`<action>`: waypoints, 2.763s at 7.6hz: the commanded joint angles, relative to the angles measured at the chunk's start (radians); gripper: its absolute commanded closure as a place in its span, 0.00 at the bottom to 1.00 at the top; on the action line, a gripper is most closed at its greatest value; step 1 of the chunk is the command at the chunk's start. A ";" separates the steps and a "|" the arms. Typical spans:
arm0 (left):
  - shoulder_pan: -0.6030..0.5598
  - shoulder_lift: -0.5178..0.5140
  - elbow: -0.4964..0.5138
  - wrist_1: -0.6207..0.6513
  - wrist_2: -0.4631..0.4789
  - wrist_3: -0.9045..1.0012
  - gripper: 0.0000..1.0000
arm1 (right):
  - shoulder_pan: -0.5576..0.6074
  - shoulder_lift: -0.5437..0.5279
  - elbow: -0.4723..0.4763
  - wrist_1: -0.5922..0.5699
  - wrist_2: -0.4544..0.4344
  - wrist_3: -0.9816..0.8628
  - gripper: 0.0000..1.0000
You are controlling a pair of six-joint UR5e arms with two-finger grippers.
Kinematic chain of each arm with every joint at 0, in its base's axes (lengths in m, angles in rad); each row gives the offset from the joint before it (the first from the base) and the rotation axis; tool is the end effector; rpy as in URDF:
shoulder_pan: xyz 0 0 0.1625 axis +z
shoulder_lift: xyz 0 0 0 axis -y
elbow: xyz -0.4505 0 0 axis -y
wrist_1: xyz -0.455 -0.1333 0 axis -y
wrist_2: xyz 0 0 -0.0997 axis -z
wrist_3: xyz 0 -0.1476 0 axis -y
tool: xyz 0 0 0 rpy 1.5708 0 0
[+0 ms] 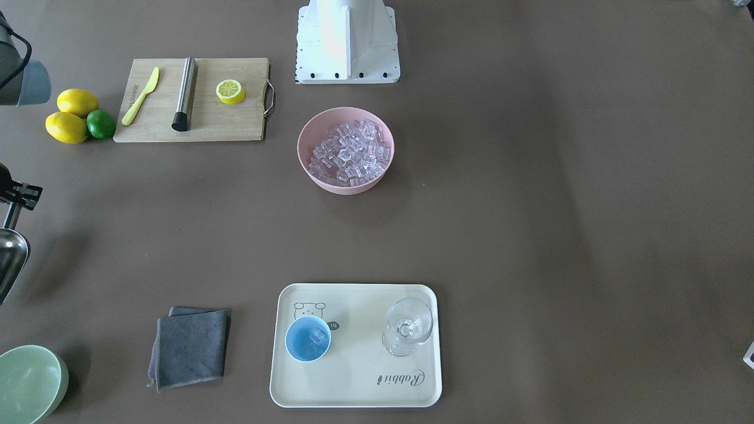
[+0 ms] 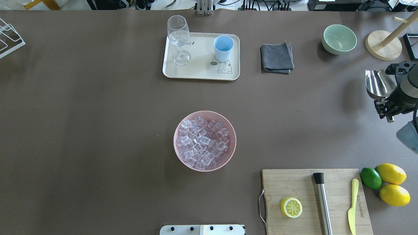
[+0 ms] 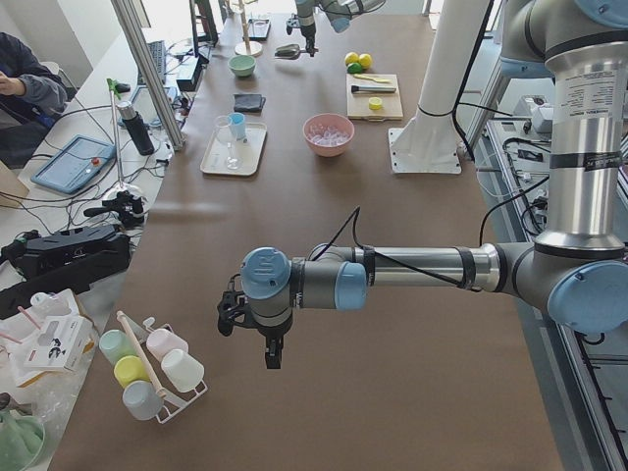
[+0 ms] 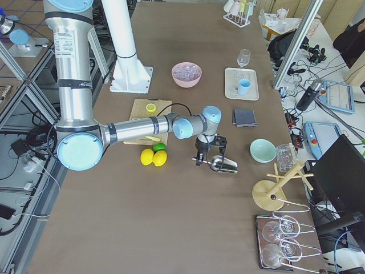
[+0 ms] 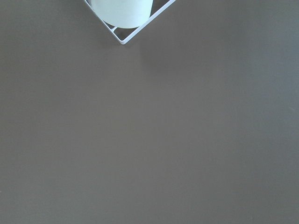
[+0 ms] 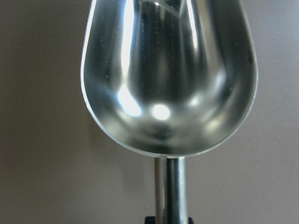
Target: Put ice in cup with scoop
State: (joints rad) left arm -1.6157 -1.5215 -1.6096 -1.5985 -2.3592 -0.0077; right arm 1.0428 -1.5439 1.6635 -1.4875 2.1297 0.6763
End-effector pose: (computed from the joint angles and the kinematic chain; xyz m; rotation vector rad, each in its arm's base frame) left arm -0.0526 -0.5324 0.7196 0.0310 0.7880 -0.0431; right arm -0.2481 -0.5346 0.6610 -0.1527 -0.5710 0.0873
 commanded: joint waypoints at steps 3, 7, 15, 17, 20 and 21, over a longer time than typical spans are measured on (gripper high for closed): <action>0.000 0.006 0.000 0.000 0.001 0.000 0.02 | -0.006 -0.010 0.009 -0.002 0.117 0.014 1.00; 0.002 0.006 0.004 0.000 0.005 0.000 0.02 | -0.009 -0.012 0.011 0.003 0.133 0.009 0.00; 0.007 0.004 0.004 -0.001 0.006 0.000 0.02 | 0.260 -0.004 0.137 -0.095 0.223 -0.244 0.00; 0.007 0.004 0.004 0.000 0.005 -0.005 0.02 | 0.446 -0.002 0.137 -0.277 0.239 -0.661 0.00; 0.010 0.001 0.000 0.002 0.000 -0.006 0.02 | 0.548 -0.082 0.130 -0.352 0.202 -0.904 0.00; 0.010 0.003 0.003 0.003 0.001 -0.008 0.02 | 0.552 -0.117 0.127 -0.346 0.200 -0.925 0.00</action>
State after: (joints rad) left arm -1.6072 -1.5192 -1.6081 -1.5975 -2.3574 -0.0137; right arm 1.5678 -1.5979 1.7951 -1.8290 2.3444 -0.1716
